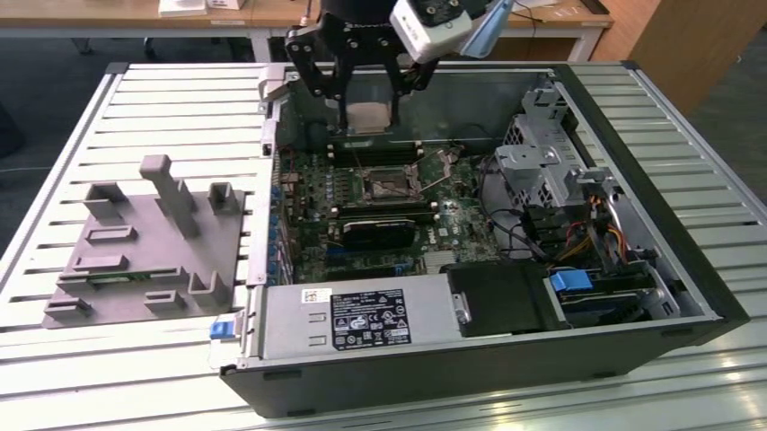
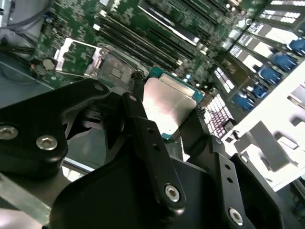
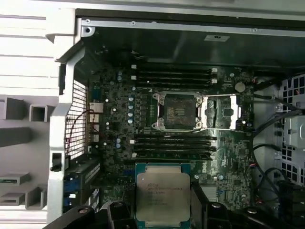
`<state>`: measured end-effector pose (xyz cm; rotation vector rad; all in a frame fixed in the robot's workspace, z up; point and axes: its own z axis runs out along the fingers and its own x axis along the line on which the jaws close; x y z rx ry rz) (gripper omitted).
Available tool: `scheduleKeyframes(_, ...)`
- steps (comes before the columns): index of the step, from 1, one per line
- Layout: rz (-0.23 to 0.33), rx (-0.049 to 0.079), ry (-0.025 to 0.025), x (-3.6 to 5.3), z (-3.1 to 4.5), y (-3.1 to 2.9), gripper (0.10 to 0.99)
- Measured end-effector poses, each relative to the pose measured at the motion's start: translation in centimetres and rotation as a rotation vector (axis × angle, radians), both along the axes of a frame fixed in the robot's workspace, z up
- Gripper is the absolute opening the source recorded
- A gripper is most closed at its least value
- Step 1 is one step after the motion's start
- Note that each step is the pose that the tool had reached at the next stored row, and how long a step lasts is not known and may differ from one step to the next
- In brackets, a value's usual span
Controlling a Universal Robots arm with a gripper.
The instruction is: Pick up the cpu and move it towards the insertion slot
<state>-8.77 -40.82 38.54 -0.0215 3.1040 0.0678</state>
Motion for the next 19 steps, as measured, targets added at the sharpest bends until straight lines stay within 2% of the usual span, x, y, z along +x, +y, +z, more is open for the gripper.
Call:
scheduleKeyframes(7, 0.0, 0.0, -0.0001, 2.48, 0.0, 0.0, 0.541)
scheduleKeyframes(13, 0.0, 0.0, -0.0001, 4.28, -0.04, 0.02, 0.541)
scheduleKeyframes(19, 0.0, 0.0, 0.0, 5.4, -0.27, 0.58, 0.541)
